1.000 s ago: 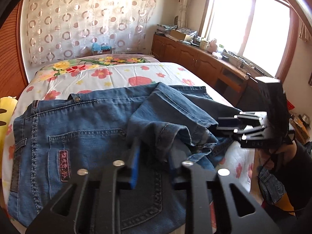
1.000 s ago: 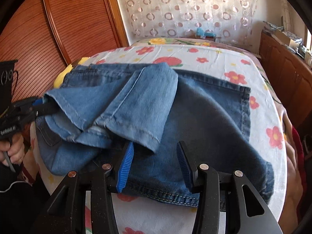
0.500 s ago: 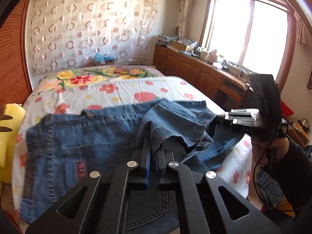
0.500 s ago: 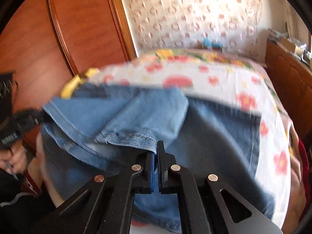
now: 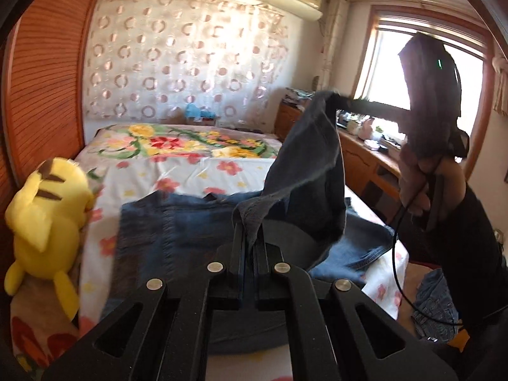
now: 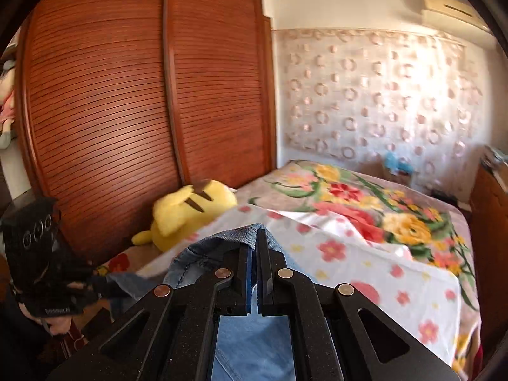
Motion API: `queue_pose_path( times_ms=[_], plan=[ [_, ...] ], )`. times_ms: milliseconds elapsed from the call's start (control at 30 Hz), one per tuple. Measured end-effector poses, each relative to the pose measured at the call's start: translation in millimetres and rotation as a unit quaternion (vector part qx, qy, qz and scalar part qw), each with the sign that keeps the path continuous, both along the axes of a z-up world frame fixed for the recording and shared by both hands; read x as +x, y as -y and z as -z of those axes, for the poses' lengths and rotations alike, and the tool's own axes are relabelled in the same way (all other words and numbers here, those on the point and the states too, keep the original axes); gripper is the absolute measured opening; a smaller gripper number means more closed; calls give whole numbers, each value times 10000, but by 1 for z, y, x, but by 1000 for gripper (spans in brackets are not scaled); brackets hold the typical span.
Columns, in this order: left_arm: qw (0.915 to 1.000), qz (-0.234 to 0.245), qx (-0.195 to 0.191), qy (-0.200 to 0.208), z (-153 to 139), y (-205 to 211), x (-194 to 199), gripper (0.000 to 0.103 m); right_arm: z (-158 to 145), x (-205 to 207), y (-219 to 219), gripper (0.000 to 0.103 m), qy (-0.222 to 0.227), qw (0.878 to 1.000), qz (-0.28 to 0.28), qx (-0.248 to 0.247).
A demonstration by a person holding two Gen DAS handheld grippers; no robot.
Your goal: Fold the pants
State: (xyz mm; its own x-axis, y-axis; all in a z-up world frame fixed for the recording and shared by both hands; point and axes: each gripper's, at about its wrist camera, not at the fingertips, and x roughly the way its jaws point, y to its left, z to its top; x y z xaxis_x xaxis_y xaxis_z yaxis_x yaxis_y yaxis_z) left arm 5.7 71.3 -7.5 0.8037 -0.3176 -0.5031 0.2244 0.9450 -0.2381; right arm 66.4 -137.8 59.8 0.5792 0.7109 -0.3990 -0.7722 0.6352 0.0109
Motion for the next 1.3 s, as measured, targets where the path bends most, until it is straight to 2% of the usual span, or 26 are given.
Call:
queue_pose_path(
  times_ms=[267,467,600,667,733,800,833,900,933,967,1000,1300],
  plan=[
    [9981,-505,-125,-319,29,-45,-6,5,14,33,-69,1,-7,9986,-342,-406],
    [9963,-586,-2,-624,53,-50,-1,5,22,66,-107,1,-195,9972,-304,-661],
    [9954,-619,3,-736,61,-54,3,5,23,74,-131,1,-291,9960,-317,-777],
    [9948,-667,9,-769,63,-58,2,11,23,75,-138,1,-359,9955,-316,-821],
    [9944,-718,2,-774,63,-60,-1,34,26,77,-142,1,-422,9952,-280,-832],
    [9945,-734,-44,-743,63,-64,-2,47,28,78,-145,1,-505,9948,-343,-812],
    [9945,-732,-61,-741,63,-66,-2,47,28,78,-146,5,-557,9944,-358,-830],
    [9943,-776,-29,-734,63,-66,-3,47,32,79,-148,27,-590,9932,-369,-936],
    [9942,-816,-18,-707,63,-66,-4,47,33,80,-149,32,-588,9929,-394,-955],
    [9941,-859,-15,-658,62,-66,-4,47,32,80,-147,45,-584,9929,-429,-945],
    [9943,-867,-24,-624,61,-65,-4,47,30,78,-142,54,-577,9930,-453,-927],
    [9950,-729,125,-671,70,-50,25,47,20,76,-107,58,-547,9951,-262,-780]
  ],
)
